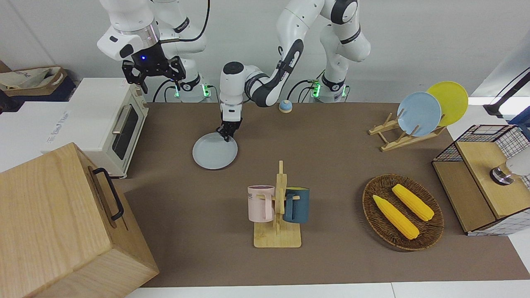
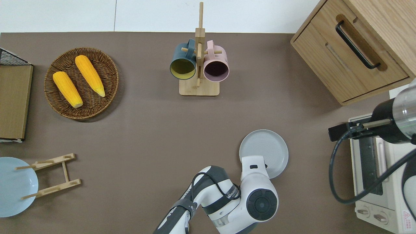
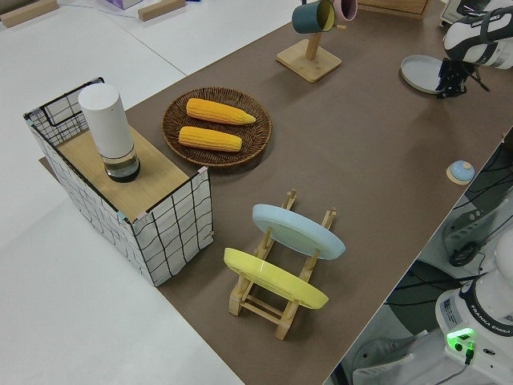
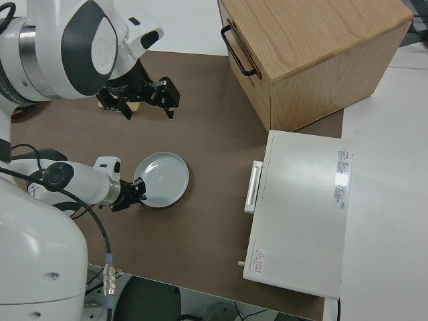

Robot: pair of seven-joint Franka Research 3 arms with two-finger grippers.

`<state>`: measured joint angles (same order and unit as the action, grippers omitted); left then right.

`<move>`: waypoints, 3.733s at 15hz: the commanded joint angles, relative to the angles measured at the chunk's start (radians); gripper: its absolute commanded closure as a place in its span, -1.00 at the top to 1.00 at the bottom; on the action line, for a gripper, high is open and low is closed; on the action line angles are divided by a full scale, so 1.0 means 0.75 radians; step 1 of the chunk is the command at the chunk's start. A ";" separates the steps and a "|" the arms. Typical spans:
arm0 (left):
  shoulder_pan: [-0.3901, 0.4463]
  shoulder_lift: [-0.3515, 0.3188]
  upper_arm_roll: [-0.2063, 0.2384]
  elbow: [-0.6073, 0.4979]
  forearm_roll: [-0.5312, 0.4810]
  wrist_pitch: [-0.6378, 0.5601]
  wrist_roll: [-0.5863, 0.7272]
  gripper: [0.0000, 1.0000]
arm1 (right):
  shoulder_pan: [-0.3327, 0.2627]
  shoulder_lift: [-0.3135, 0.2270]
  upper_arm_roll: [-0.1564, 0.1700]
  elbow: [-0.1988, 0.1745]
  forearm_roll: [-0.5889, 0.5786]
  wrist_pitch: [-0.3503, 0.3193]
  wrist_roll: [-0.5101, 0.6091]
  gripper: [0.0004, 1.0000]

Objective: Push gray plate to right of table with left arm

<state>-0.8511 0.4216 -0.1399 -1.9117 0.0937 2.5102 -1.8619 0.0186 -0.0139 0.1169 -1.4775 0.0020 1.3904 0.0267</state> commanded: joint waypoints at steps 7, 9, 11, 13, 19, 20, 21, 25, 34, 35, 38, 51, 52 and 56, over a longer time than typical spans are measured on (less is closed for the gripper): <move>-0.002 0.025 0.064 0.272 0.022 -0.344 0.004 0.97 | -0.027 -0.004 0.020 0.011 0.014 -0.019 0.003 0.97; 0.002 0.023 0.082 0.319 0.022 -0.446 0.099 0.97 | -0.027 -0.004 0.018 0.011 0.014 -0.019 0.001 0.97; 0.024 0.007 0.088 0.336 0.016 -0.506 0.277 0.97 | -0.027 -0.004 0.020 0.011 0.014 -0.019 0.001 0.97; 0.055 -0.024 0.088 0.336 0.014 -0.563 0.459 0.97 | -0.027 -0.004 0.020 0.011 0.014 -0.019 0.003 0.97; 0.202 -0.161 0.094 0.336 -0.004 -0.778 0.962 0.97 | -0.027 -0.004 0.020 0.011 0.014 -0.019 0.003 0.97; 0.233 -0.190 0.094 0.336 -0.004 -0.810 1.068 0.97 | -0.027 -0.004 0.020 0.011 0.014 -0.019 0.003 0.97; 0.259 -0.218 0.097 0.336 -0.004 -0.847 1.156 0.97 | -0.027 -0.004 0.020 0.011 0.014 -0.019 0.001 0.97; 0.351 -0.314 0.094 0.334 -0.002 -1.001 1.423 0.97 | -0.027 -0.004 0.020 0.011 0.014 -0.019 0.003 0.97; 0.678 -0.531 0.099 0.332 -0.112 -1.214 1.840 0.99 | -0.027 -0.004 0.020 0.011 0.014 -0.019 0.001 0.97; 0.731 -0.552 0.101 0.334 -0.135 -1.216 1.927 0.99 | -0.027 -0.004 0.020 0.011 0.014 -0.019 0.003 0.97; 0.869 -0.642 0.101 0.334 -0.158 -1.291 2.067 0.98 | -0.027 -0.004 0.018 0.011 0.014 -0.019 0.001 0.97; 0.992 -0.881 0.283 0.287 -0.141 -1.445 2.399 0.97 | -0.027 -0.004 0.018 0.011 0.014 -0.019 0.001 0.97; 0.986 -0.893 0.281 0.256 -0.141 -1.437 2.397 0.97 | -0.027 -0.004 0.020 0.011 0.014 -0.019 0.003 0.97; 0.981 -0.918 0.274 0.156 -0.141 -1.373 2.397 0.97 | -0.027 -0.004 0.018 0.011 0.014 -0.019 0.001 0.97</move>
<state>-0.1116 -0.2265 0.0664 -1.7095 -0.0085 1.4331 -0.0757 0.0186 -0.0139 0.1169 -1.4775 0.0020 1.3904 0.0267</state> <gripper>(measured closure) 0.009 0.013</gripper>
